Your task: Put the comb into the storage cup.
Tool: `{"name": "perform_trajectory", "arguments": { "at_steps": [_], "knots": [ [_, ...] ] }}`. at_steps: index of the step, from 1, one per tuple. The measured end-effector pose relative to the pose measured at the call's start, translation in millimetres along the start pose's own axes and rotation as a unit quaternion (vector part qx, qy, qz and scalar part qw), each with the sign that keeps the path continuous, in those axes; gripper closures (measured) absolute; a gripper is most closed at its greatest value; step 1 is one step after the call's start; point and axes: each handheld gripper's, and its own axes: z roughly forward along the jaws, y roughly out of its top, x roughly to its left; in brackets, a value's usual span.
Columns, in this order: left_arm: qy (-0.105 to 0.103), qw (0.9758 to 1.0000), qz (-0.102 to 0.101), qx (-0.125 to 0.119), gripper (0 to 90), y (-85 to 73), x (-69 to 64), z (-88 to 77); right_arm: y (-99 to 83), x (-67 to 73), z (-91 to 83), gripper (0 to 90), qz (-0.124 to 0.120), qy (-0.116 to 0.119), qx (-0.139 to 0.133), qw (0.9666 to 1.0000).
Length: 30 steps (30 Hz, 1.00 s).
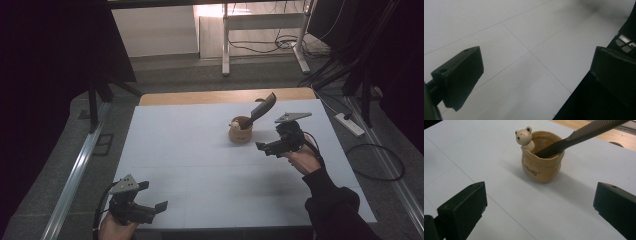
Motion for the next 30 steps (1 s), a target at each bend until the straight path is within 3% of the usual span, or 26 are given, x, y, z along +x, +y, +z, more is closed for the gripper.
{"name": "perform_trajectory", "arguments": {
  "at_steps": [9, 30],
  "knots": [
    [-0.001, 1.0, 0.001, -0.003, 0.0, -0.4, 0.3, -0.7, -8.4, 7.5, -6.4, 0.0, -0.008, 0.005, 0.008, 0.9999],
    [-0.003, 1.0, -0.002, -0.007, 0.0, -1.4, 0.3, -2.0, -25.1, 16.2, -31.0, 0.0, -0.009, 0.016, -0.004, 0.9998]
  ]
}}
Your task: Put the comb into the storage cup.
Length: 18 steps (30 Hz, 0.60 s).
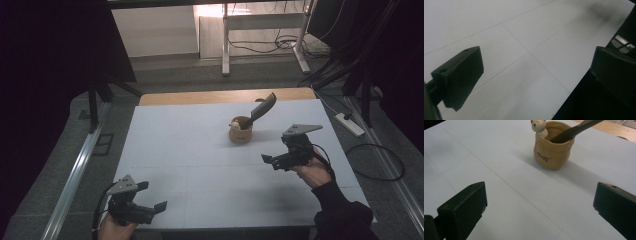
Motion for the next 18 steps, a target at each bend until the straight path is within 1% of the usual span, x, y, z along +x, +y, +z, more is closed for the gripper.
{"name": "perform_trajectory", "arguments": {
  "at_steps": [6, 9, 13, 18],
  "knots": [
    [0.002, 1.0, 0.001, 0.0, 0.0, 0.0, -0.4, 0.0, -7.7, 2.4, -3.9, 0.0, 0.003, 0.003, 0.002, 1.0],
    [0.004, 1.0, 0.002, 0.0, 0.0, 0.0, -0.6, -0.2, -11.7, 4.4, -5.6, 0.0, -0.001, 0.004, 0.005, 1.0],
    [0.009, 1.0, 0.0, 0.0, 0.0, -0.1, -0.6, -1.0, -17.2, 6.9, -8.3, 0.0, -0.004, -0.001, 0.009, 1.0],
    [0.013, 0.9999, 0.002, 0.001, 0.0, -0.1, -1.0, -1.2, -24.0, 7.6, -12.1, 0.0, -0.006, -0.003, 0.013, 0.9999]
  ]
}}
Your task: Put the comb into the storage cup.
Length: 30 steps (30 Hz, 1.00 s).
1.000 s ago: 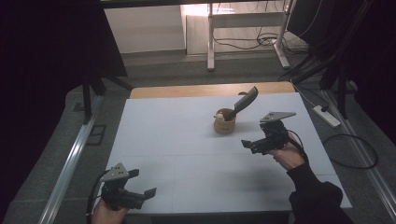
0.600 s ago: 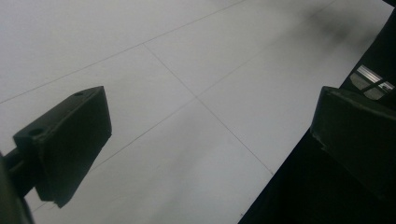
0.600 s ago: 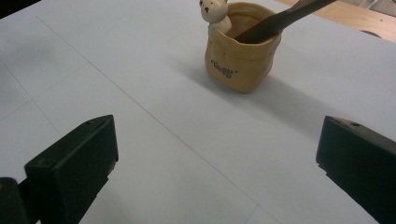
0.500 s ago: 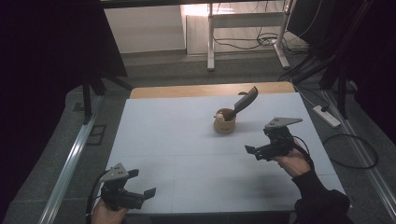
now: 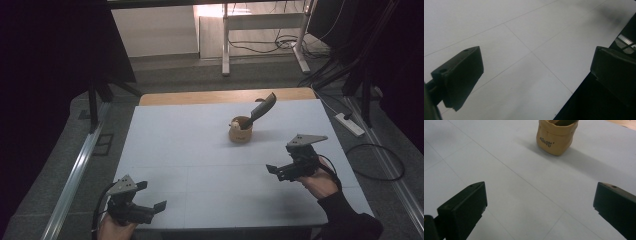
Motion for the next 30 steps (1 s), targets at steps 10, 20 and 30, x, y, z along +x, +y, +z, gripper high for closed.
{"name": "perform_trajectory", "arguments": {
  "at_steps": [10, 20, 30],
  "knots": [
    [0.01, 1.0, 0.002, -0.001, 0.0, -0.9, 0.4, -2.0, -10.9, 1.4, -10.8, 0.0, 0.002, -0.003, -0.003, 1.0],
    [0.01, 0.9999, 0.002, 0.002, 0.0, -1.1, 0.5, -1.8, -23.0, 1.5, -21.1, 0.0, -0.002, -0.009, -0.004, 1.0],
    [0.008, 1.0, 0.001, 0.003, 0.0, -1.1, 0.9, -1.5, -34.6, 1.9, -30.9, 0.0, 0.004, -0.015, 0.004, 0.9999]
  ]
}}
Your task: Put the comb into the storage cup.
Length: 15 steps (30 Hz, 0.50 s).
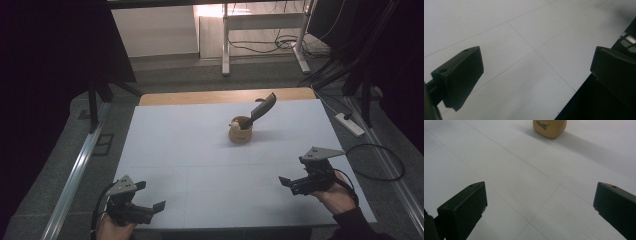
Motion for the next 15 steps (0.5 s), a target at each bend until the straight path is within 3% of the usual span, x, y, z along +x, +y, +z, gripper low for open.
{"name": "perform_trajectory", "arguments": {
  "at_steps": [15],
  "knots": [
    [0.0, 1.0, 0.0, 0.001, 0.0, 0.1, 0.1, 0.2, -19.7, -1.7, -15.8, 0.0, 0.014, -0.012, 0.007, 0.9998]
  ]
}}
